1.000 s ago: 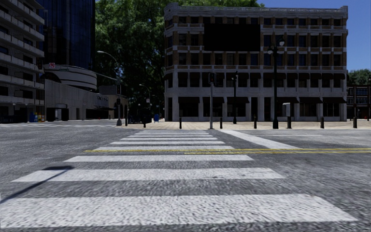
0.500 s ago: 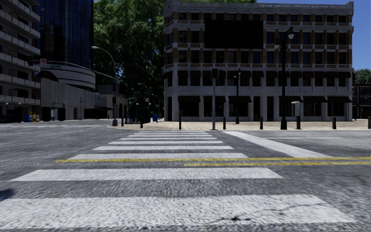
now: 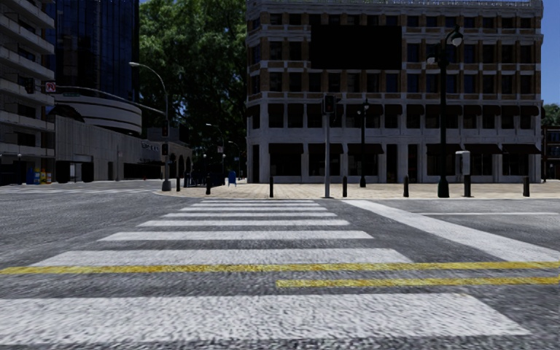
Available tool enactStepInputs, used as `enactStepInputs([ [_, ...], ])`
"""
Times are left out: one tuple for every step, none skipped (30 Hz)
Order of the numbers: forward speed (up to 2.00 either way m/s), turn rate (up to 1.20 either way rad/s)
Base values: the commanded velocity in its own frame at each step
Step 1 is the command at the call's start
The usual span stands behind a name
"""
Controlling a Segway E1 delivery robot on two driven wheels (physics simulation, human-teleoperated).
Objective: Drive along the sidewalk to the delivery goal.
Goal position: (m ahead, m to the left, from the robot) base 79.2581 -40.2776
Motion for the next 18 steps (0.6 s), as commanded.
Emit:
enactStepInputs([
  [2.0, 0.0],
  [2.0, 0.0],
  [2.0, 0.0],
  [2.0, 0.0],
  [2.0, 0.0],
  [2.0, 0.0],
  [2.0, 0.0],
  [2.0, 0.0],
  [2.0, 0.0],
  [2.0, 0.0],
  [2.0, 0.0],
  [2.0, 0.0],
  [2.0, 0.0],
  [2.0, 0.0],
  [2.0, 0.0],
  [2.0, 0.0],
  [2.0, 0.0],
  [2.0, 0.0],
])
